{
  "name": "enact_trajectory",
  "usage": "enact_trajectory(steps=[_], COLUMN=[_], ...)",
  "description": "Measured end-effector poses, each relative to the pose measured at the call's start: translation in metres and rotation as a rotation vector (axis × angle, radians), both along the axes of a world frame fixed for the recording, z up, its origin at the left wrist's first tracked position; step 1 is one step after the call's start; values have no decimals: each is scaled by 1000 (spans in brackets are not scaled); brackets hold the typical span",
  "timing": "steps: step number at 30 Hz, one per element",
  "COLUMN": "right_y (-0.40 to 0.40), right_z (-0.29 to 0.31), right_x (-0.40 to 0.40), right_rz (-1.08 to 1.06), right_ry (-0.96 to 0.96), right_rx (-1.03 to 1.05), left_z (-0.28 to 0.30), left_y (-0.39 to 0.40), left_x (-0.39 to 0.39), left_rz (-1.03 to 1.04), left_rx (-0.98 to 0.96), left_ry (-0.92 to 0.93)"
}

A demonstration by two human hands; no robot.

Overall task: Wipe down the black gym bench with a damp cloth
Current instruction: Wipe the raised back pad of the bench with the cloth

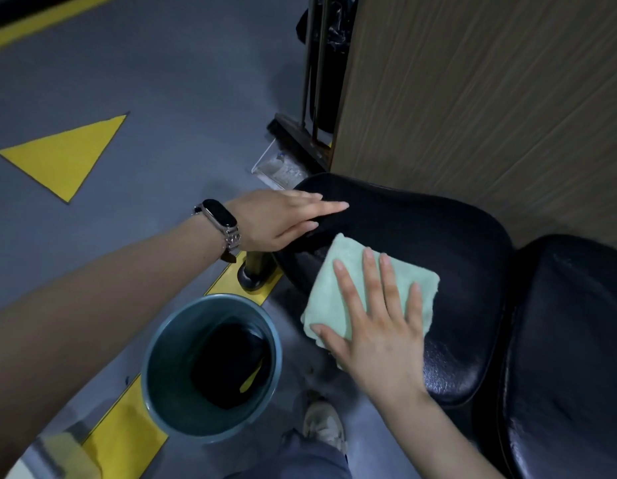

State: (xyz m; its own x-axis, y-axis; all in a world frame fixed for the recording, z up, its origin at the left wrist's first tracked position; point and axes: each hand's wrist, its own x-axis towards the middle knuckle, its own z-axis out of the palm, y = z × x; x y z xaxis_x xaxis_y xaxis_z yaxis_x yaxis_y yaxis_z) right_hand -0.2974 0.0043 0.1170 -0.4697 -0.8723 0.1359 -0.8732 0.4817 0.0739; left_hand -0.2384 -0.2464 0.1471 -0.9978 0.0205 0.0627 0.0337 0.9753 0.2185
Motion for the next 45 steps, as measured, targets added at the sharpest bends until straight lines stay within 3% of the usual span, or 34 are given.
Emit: enact_trajectory(steps=[5, 14, 23, 33, 45], right_y=[-8, -11, -47, -101, -45], right_z=[1, -4, -10, -18, -11], right_x=[12, 2, 12, 25, 17], right_rz=[-88, -22, -36, -88, -28], right_ry=[-42, 4, 84, 54, 51], right_rx=[11, -44, 24, -43, -70], left_z=[-9, -15, -20, -17, -17], left_y=[-12, -33, -43, -47, -43], left_x=[-3, -9, -13, -12, -10], left_rz=[-63, -87, -33, -38, -17], left_rx=[-121, -218, -202, -165, -203], left_ry=[30, 41, 58, -2, 16])
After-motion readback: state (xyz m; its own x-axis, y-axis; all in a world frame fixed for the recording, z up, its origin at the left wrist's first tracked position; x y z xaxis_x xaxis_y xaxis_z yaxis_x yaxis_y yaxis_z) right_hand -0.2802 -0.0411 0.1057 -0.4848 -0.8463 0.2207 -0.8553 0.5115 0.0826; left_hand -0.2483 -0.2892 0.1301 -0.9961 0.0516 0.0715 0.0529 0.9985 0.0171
